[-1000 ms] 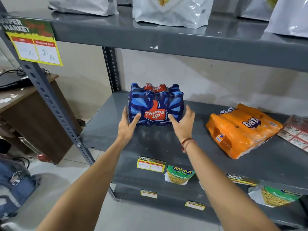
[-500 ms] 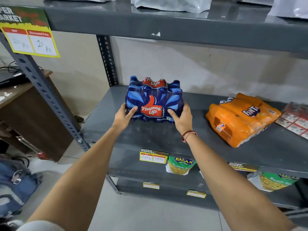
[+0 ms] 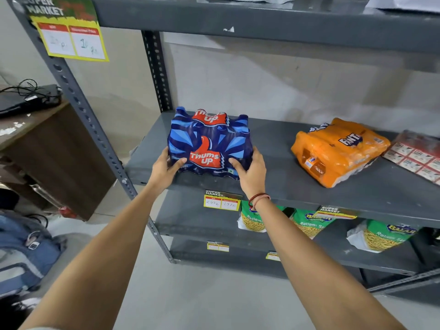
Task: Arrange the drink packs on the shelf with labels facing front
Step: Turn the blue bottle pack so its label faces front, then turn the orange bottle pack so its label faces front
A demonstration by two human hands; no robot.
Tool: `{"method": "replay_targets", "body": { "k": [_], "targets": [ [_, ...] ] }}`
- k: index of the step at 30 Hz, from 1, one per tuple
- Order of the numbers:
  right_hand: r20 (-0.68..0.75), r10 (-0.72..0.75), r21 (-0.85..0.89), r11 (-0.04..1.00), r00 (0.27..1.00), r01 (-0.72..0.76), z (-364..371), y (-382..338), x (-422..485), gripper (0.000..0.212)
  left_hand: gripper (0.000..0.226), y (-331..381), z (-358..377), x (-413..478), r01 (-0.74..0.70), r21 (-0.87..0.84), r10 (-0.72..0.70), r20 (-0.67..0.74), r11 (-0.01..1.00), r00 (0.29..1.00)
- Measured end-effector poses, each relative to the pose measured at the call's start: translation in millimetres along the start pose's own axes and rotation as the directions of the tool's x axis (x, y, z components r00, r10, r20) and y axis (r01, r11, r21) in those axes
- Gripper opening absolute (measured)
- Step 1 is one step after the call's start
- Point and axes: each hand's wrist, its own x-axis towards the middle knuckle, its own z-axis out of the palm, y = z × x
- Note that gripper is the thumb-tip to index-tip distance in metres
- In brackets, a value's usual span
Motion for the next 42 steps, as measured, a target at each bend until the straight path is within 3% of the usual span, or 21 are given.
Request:
{"method": "replay_targets", "body": {
  "k": [9, 21, 23, 26, 28, 30, 33, 36, 39, 42],
  "targets": [
    [0.043, 0.009, -0.014, 1.0, 0.999, -0.008, -1, -4, -21, 0.058, 0.057, 3, -10, -30, 0.012, -0.066, -0.011, 0.015, 0.998, 1.0],
    [0.026, 0.001, 0.006, 1.0, 1.0, -0.001, -1, -9, -25, 0.055, 0.06, 3, -16, -25, 0.046, 0.011, -0.046, 0.045, 0.999, 0.998],
    [0.05, -0.004, 0.014, 1.0, 0.999, 0.004, -5, -8, -25, 0.055, 0.062, 5, -11, -30, 0.04, 0.028, -0.039, -0.01, 0.999, 0.999],
    [0.091, -0.014, 0.034, 0.999, 0.996, 0.011, -18, 1, -24, 0.06, 0.061, 6, 9, -50, 0.016, 0.053, 0.0, -0.284, 0.998, 0.959],
    [0.07, 0.006, 0.043, 0.999, 0.998, -0.009, -35, 10, -22, 0.063, 0.045, 7, 34, -74, 0.015, 0.04, 0.006, -0.477, 0.999, 0.879],
    [0.021, -0.013, 0.053, 0.998, 1.0, 0.012, -58, 18, -16, 0.055, 0.024, 15, 71, -97, -0.029, 0.003, 0.026, -0.521, 1.0, 0.853],
    [-0.041, -0.111, -0.005, 0.994, 0.993, 0.111, -106, 27, 1, 0.038, 0.008, 38, 132, -118, -0.138, -0.03, 0.124, -0.285, 0.99, 0.951],
    [-0.106, -0.169, -0.096, 0.983, 0.98, 0.159, -162, 36, 26, 0.031, 0.005, 73, 186, -114, -0.214, -0.034, 0.213, -0.03, 0.976, 0.977],
    [-0.178, -0.15, -0.172, 0.978, 0.973, 0.119, -216, 50, 53, 0.028, 0.014, 112, 231, -94, -0.155, -0.096, 0.157, 0.02, 0.983, 0.987],
    [-0.205, -0.058, -0.293, 0.956, 0.977, -0.005, -261, 70, 82, 0.036, 0.024, 143, 274, -72, -0.04, -0.023, 0.042, 0.1, 0.999, 0.994]
  ]
}}
